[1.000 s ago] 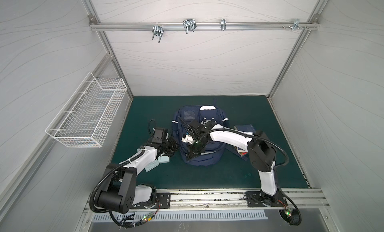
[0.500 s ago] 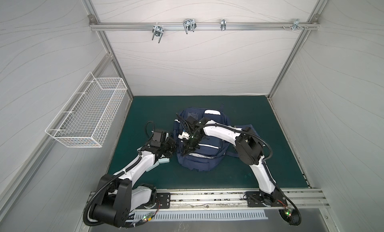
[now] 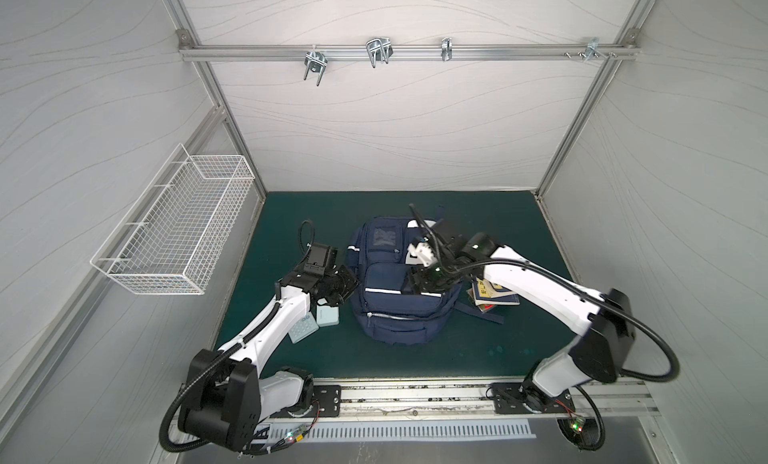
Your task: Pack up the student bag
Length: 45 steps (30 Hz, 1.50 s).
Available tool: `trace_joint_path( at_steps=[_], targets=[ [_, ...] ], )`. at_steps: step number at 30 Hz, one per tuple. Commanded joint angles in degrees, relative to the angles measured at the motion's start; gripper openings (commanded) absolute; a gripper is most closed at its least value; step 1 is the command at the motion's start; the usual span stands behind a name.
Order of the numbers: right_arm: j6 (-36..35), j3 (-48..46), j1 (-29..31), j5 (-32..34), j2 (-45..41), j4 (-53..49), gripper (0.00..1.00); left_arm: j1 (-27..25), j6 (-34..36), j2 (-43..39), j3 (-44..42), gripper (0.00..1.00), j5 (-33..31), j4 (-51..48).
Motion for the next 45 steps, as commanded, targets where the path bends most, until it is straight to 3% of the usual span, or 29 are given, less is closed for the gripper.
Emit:
trace_joint_path(
  at_steps=[1, 6, 14, 21, 29, 33, 40, 42, 45],
  targets=[
    [5.83, -9.09, -5.94, 3.91, -2.53, -0.97, 0.69, -2.51, 11.39, -2.1, 5.82, 0.47, -4.32, -7.95],
    [8.0, -17.24, -13.89, -3.54, -3.63, 6.77, 0.65, -10.18, 16.57, -1.09, 8.67, 0.5, -6.84, -9.96],
    [10.56, -21.27, -15.55, -7.02, 0.18, 15.68, 0.58, -20.43, 20.08, 2.46, 10.33, 0.5, -14.77, -11.96],
    [11.57, -22.09, -15.56, -7.17, 3.67, 17.79, 0.51, -23.65, 20.51, 4.79, 10.35, 0.49, -16.22, -11.58],
    [14.88, -25.27, -15.42, -4.0, -0.16, 14.91, 0.58, -25.92, 21.67, 5.39, 10.32, 0.51, -17.46, -11.1],
    [17.3, -28.44, -15.52, -5.77, -1.6, 19.67, 0.6, -27.42, 22.26, 5.74, 10.35, 0.51, -17.94, -11.01],
    [18.06, -25.95, -15.72, -12.71, 4.87, 29.05, 0.39, -29.57, 23.74, 6.4, 10.88, 0.52, -17.67, -10.13],
    [18.16, -23.98, -15.8, -13.89, 5.17, 28.31, 0.2, -30.13, 24.47, 6.45, 11.08, 0.53, -17.72, -9.71],
    [18.12, -19.59, -16.07, -16.2, 3.26, 25.48, 0.03, -31.01, 25.72, 6.41, 11.63, 0.57, -18.2, -9.08]
  ],
)
